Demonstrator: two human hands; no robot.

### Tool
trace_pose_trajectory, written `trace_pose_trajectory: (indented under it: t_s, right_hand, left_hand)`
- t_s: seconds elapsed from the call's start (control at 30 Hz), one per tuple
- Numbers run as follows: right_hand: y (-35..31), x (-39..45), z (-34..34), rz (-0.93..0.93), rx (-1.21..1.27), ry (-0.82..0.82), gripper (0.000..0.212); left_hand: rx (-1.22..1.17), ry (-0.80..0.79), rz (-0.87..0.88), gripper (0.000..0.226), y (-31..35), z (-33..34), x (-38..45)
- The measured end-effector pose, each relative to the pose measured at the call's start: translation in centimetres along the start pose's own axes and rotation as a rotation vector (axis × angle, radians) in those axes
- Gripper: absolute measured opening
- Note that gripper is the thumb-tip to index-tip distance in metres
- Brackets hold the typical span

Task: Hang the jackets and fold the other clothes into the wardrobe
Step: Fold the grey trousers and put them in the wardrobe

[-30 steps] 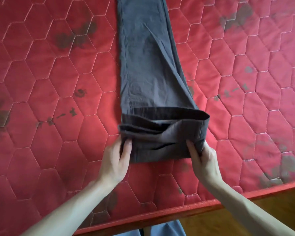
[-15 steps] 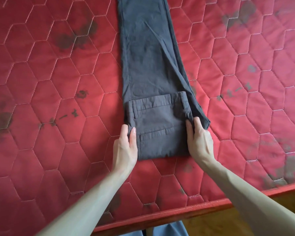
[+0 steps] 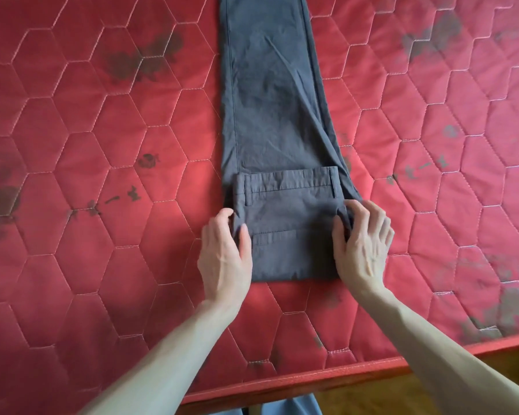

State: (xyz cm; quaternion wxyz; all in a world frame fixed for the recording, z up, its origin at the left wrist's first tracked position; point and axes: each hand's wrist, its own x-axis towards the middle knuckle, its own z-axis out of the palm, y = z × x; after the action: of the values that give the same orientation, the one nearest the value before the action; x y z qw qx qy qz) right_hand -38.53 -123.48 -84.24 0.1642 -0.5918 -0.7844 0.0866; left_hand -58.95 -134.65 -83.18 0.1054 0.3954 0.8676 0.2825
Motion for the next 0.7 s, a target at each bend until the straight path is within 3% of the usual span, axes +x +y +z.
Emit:
trace_pose_trajectory:
  t_s: [0.1,0.17,0.27,0.47,0.6,0.7]
  right_hand:
    - [-0.1,0.3,0.0,-0.383,0.03,-0.122,0.052]
    - [-0.4,0.6,0.2,-0.539,0.004,-0.23,0.06]
    - [-0.6,0.7,0.9,-0.572,-0.044,-0.311,0.065]
    - [0.8,1.3,1.6,-0.455,-0.039,-0.331,0.068]
    - [1.4,1.9,1.7,-0.506,0.014,-0.344,0.065]
    - [3.1,3.3,0.7,-0.645,-0.047,-0.413,0.064]
  left_hand:
    - [0.097,-0.048,0.486,0.043,-0.2,0.4,-0.1]
    - [0.187,-0.21,0.647,0.052,0.1,1.0,0.2]
    - [0.296,-0.347,0.635,0.068,-0.3,1.8,0.9]
    - [0.289,-0.39,0.65,0.078,-2.6,2.3,3.3]
    - [0.311,-0.424,0.722,0.077,-3.5,1.8,5.0]
    - [0.347,-0.475,0.826,0.073,-4.7,0.4,6.8]
